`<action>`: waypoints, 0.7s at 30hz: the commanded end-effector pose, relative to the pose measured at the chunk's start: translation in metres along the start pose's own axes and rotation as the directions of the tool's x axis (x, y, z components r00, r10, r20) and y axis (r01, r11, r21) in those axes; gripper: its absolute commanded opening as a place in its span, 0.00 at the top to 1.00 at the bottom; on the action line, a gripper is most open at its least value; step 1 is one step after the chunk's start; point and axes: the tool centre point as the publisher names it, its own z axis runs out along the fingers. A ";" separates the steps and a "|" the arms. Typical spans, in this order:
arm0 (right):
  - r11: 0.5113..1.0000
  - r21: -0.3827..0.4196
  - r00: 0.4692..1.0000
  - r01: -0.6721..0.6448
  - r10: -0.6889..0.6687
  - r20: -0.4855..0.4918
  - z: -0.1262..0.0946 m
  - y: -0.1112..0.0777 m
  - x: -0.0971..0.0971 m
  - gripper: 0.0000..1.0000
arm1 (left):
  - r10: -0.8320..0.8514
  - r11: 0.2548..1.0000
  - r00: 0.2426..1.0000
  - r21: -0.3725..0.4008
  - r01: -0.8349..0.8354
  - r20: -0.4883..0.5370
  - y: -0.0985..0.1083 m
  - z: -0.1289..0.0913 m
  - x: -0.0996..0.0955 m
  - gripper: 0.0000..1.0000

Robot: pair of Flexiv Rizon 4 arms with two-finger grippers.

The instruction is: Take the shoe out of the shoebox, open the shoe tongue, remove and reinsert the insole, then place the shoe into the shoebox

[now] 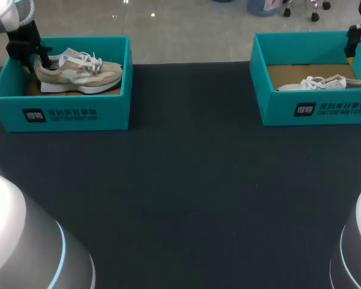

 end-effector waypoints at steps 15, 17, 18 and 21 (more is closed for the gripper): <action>1.000 -0.002 1.000 -0.001 0.001 0.000 0.000 -0.001 0.000 0.00 | 0.031 0.999 1.000 0.038 -0.031 -0.003 0.005 0.014 0.004 0.60; 1.000 -0.002 1.000 -0.001 0.001 0.000 0.000 -0.001 0.000 0.00 | 0.040 0.998 0.999 0.038 -0.040 -0.008 0.005 0.012 0.003 0.66; 1.000 -0.002 1.000 -0.001 0.001 0.000 0.000 -0.001 0.000 0.00 | 0.044 0.998 0.999 0.037 -0.044 -0.010 0.004 0.010 0.003 0.71; 1.000 -0.002 1.000 -0.001 0.001 0.000 0.000 -0.001 0.000 0.00 | 0.066 0.997 0.998 0.030 -0.065 -0.013 0.003 0.004 0.003 0.91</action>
